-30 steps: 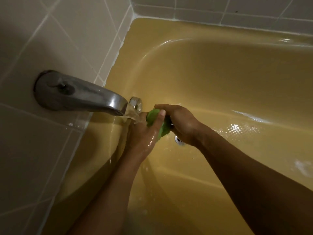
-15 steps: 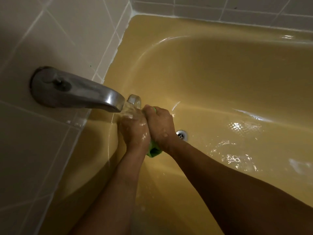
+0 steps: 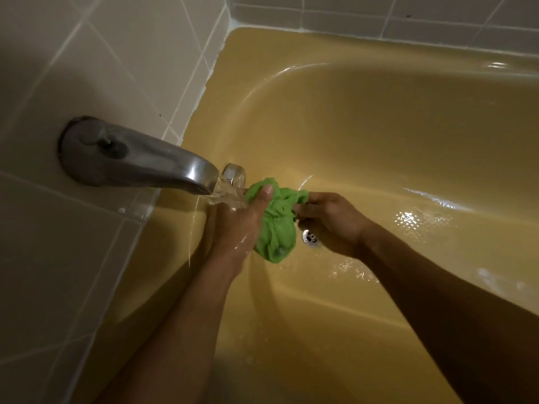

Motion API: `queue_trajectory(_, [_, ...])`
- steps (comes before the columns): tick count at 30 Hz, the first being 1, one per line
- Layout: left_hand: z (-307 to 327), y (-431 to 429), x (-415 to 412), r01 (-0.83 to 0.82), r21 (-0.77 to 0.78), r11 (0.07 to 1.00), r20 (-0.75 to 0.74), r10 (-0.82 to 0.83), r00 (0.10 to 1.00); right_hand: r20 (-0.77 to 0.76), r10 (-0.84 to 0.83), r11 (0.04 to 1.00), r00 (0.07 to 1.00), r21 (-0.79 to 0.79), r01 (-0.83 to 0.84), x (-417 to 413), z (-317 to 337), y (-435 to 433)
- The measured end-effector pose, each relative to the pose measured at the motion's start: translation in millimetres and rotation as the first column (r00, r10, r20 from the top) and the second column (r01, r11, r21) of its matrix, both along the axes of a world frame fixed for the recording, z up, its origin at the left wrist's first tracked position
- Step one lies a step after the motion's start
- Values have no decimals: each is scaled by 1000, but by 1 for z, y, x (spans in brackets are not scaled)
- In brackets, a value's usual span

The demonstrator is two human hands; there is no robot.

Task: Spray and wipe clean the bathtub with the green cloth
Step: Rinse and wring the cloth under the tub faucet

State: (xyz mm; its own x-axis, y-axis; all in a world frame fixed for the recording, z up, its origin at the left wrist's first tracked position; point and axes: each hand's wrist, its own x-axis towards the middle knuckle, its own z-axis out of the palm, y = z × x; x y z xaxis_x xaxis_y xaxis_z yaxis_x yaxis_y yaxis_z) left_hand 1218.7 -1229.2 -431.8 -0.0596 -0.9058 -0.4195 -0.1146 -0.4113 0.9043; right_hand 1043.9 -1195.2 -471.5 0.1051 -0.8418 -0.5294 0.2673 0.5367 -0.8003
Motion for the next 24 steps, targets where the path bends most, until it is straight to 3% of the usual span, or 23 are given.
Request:
queue_trajectory(3, [-2, -4, 0, 191, -53, 980, 250, -172, 953, -332, -25, 1000, 943, -11, 23, -21, -5, 6])
queue_trajectory(6, [0, -7, -2, 341, -198, 919, 485, -211, 849, -568, 25, 998, 823, -39, -57, -30, 9, 9])
queue_trajectory(8, [1, -7, 2, 410, -245, 879, 635, -174, 753, -632, 27, 993, 774, -70, -91, -31, 19, 9])
queue_trajectory(11, [-6, -8, 14, 524, -356, 774, 750, -98, 654, -623, -94, 989, 776, -150, -1, -30, 28, 9])
queue_trajectory(13, [-5, -4, 19, 592, -346, 728, 837, -45, 545, -714, -190, 964, 674, -265, -9, -34, 28, 8])
queue_trajectory(15, [1, 2, 19, 553, -339, 761, 863, 17, 505, -838, -255, 916, 482, -369, -157, -39, 29, 7])
queue_trajectory(17, [9, 10, 16, 480, -353, 803, 843, 49, 536, -914, -283, 877, 289, -369, -309, -44, 29, 4])
queue_trajectory(19, [14, 19, 12, 344, -350, 871, 755, 45, 654, -942, -238, 875, 236, -313, -369, -43, 33, 0])
queue_trajectory(21, [17, 21, 10, 222, -343, 913, 643, 56, 763, -934, -180, 878, 309, -294, -378, -37, 37, -3])
queue_trajectory(24, [14, 18, 8, 156, -334, 930, 605, 84, 792, -892, -73, 888, 447, -262, -378, -19, 45, -1])
